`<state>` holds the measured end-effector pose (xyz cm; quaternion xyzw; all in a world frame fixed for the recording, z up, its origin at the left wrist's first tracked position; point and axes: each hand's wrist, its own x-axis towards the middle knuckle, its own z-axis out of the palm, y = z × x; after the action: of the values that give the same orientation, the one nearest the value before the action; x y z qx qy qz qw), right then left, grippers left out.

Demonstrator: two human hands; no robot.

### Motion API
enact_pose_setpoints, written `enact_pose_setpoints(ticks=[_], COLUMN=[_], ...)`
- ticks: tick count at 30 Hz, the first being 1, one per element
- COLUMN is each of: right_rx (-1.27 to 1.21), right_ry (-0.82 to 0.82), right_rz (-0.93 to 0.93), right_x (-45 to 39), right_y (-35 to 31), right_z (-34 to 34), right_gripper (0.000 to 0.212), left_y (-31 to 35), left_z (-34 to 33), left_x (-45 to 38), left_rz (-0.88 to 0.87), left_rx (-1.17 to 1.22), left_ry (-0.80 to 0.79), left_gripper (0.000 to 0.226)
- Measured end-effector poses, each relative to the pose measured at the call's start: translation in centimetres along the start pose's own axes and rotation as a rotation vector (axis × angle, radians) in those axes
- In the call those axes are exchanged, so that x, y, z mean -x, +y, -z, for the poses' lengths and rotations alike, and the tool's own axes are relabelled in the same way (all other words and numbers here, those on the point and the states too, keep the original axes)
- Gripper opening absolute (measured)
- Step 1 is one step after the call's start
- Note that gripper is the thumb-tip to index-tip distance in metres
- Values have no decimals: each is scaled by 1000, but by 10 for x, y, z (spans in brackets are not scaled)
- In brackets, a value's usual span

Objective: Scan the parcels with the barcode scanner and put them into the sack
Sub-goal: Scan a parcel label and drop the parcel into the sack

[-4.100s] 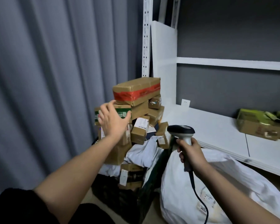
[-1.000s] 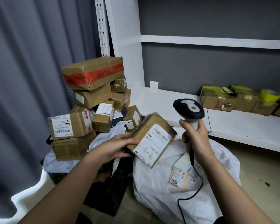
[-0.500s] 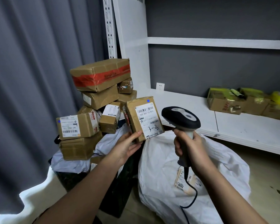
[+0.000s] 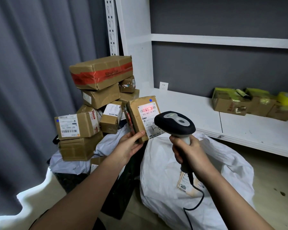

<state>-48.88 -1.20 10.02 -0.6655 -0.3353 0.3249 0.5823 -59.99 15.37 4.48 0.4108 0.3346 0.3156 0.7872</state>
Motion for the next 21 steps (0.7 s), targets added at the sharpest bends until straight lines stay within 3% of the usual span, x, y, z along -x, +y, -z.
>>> enact_pose_setpoints(ticks=[16,21], right_rx=[-15,-12], right_ry=[32,89], right_rz=[13,38], right_x=[-1,-7], right_y=[3,7], right_z=[3,15], right_gripper=[24,17], left_y=[0,-6], left_z=[1,0], left_x=[-1,-2], left_rz=[11,20], left_rx=[-10,-167], left_ry=[0,-3], left_gripper=[18,23])
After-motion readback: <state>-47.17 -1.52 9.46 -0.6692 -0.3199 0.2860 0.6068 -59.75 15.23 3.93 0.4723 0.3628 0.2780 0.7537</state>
